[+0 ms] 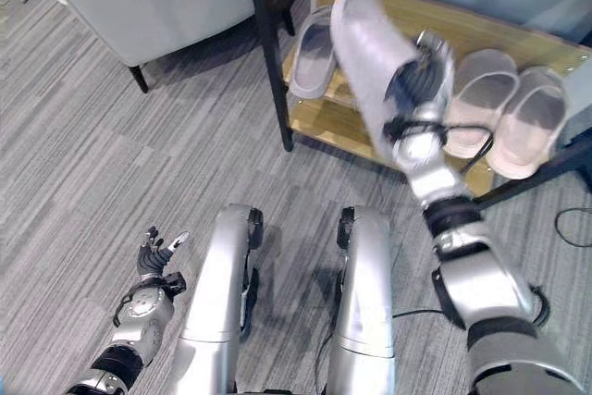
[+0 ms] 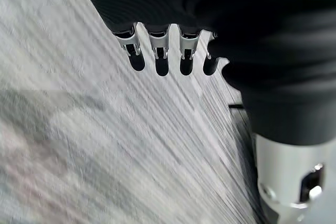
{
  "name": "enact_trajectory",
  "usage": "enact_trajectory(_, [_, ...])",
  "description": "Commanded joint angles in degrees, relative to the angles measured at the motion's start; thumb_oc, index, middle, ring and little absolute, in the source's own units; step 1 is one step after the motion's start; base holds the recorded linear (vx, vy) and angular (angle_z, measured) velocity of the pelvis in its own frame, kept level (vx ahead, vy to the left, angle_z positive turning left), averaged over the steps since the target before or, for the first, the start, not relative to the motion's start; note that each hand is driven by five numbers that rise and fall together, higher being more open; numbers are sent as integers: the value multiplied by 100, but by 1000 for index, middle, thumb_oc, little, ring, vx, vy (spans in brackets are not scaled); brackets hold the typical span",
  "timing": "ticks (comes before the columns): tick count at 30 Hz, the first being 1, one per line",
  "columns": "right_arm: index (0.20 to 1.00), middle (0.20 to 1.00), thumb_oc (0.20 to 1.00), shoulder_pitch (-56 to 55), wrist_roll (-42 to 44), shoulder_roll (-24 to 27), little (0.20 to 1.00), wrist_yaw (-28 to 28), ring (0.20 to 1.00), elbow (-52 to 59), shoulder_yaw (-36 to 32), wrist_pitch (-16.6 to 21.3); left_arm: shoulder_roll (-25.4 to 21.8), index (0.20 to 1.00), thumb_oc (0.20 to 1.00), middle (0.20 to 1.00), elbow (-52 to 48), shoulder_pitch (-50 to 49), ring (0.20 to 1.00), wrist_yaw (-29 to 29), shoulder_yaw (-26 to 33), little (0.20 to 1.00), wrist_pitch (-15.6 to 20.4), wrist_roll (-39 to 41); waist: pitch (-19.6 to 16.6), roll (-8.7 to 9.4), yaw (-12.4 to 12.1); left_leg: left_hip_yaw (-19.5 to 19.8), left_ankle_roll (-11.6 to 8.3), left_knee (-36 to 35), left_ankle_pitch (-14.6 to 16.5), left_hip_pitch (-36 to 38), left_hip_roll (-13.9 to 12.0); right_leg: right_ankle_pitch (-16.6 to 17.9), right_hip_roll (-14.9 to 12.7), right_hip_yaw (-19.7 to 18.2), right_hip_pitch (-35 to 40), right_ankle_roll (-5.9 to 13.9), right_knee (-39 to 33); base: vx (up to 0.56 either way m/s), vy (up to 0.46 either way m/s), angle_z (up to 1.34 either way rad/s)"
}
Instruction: Arrange the slippers neatly on the shoe rack.
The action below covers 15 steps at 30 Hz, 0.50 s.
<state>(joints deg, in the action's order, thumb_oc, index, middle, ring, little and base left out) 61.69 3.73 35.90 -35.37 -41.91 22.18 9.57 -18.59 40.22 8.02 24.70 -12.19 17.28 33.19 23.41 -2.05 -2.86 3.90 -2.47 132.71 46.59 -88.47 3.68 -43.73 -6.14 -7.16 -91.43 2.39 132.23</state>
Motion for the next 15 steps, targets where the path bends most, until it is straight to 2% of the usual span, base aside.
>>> enact_trajectory(1, [200,200,200,60,-10,-51,200,-178,200,585,88,157,13,1000,1000,1000,136,-164,1000,-110,-40,1000,239,127,-105,99,-256,95,467,133,-9,-6,165,370,55,-302,396,-464,-71,7,36,-2])
enact_trajectory(4, [200,200,200,981,-185,-169,200,-362,200,-337,520,-164,-42,1000,1000,1000,120,-243,1000,-180,-70,1000,293,414,46,51,-359,100,518,327,48,-88,124,431,81,-341,301,-433,-9,-9,54,-4])
enact_trajectory(8, [200,200,200,1611,-128,-231,200,-374,200,-1636,971,-336,-267,1000,1000,1000,-156,-350,1000,-260,-226,1000,331,334,256,-6,-471,59,515,414,87,-142,130,451,86,-402,232,-424,84,-14,16,-1])
enact_trajectory(11, [200,200,200,1866,55,-89,200,-384,200,-2358,1098,-319,-423,1000,1000,1000,-292,-491,1000,-306,-252,1000,364,290,435,-62,-535,0,506,436,110,-148,128,457,93,-479,198,-428,187,-49,12,4])
enact_trajectory(12, [200,200,200,1939,264,88,200,-423,200,-2694,1079,-270,-474,1000,1000,1000,-229,-663,1000,-332,-205,1000,389,332,495,-85,-574,-12,505,464,114,-148,130,445,108,-515,185,-436,249,-14,9,9])
enact_trajectory(15, [200,200,200,2028,776,141,200,-422,200,-3053,859,-154,-428,1000,1000,1000,2,-748,1000,-343,-138,1000,398,509,536,-102,-589,-27,490,475,108,-148,129,415,83,-525,171,-466,289,-6,1,4])
